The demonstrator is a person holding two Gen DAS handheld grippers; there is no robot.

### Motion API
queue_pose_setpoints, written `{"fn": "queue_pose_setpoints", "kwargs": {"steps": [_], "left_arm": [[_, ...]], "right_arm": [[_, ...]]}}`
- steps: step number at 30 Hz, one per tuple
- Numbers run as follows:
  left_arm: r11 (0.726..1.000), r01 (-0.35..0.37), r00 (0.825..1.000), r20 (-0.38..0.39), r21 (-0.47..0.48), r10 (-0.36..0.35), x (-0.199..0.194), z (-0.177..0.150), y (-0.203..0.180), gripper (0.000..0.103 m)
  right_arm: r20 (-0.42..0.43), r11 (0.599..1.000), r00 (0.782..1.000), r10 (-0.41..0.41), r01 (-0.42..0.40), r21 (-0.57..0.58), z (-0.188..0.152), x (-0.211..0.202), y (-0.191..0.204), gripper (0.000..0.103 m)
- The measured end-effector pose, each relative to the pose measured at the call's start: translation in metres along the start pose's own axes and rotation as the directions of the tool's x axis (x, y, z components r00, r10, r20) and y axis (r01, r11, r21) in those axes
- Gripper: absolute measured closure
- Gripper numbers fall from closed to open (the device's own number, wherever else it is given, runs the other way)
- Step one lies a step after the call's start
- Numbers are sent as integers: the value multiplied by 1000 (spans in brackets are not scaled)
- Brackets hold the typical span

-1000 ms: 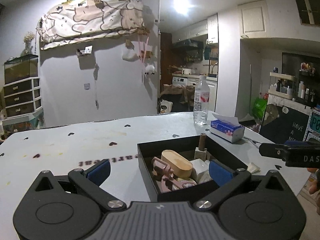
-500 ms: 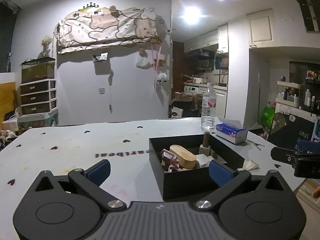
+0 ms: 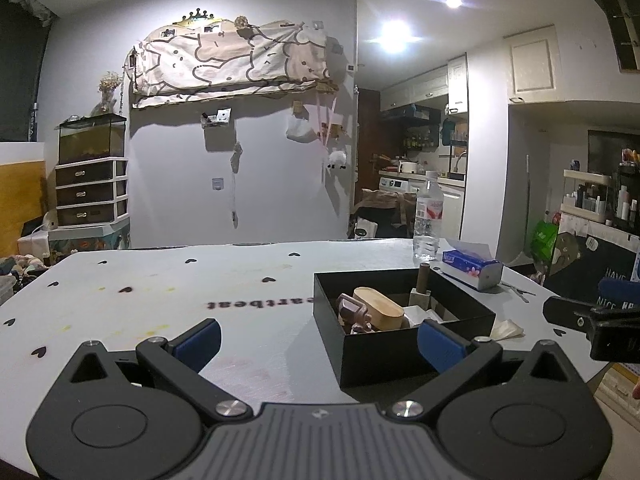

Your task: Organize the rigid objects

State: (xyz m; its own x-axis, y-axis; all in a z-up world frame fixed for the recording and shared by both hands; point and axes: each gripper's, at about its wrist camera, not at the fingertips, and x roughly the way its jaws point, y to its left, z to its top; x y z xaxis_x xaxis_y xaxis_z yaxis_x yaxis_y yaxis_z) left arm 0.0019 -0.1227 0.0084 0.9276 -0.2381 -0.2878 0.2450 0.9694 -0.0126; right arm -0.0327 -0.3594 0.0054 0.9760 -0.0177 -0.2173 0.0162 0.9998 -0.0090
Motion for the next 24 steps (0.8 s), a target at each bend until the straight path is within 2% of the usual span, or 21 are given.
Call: {"fn": "queue_pose_setpoints", "kwargs": {"steps": [24], "left_arm": [[1000, -8, 1000, 3, -17, 8, -5, -1, 9, 0]], "right_arm": [[3, 1000, 1000, 10, -10, -20, 1, -2, 9, 0]]}}
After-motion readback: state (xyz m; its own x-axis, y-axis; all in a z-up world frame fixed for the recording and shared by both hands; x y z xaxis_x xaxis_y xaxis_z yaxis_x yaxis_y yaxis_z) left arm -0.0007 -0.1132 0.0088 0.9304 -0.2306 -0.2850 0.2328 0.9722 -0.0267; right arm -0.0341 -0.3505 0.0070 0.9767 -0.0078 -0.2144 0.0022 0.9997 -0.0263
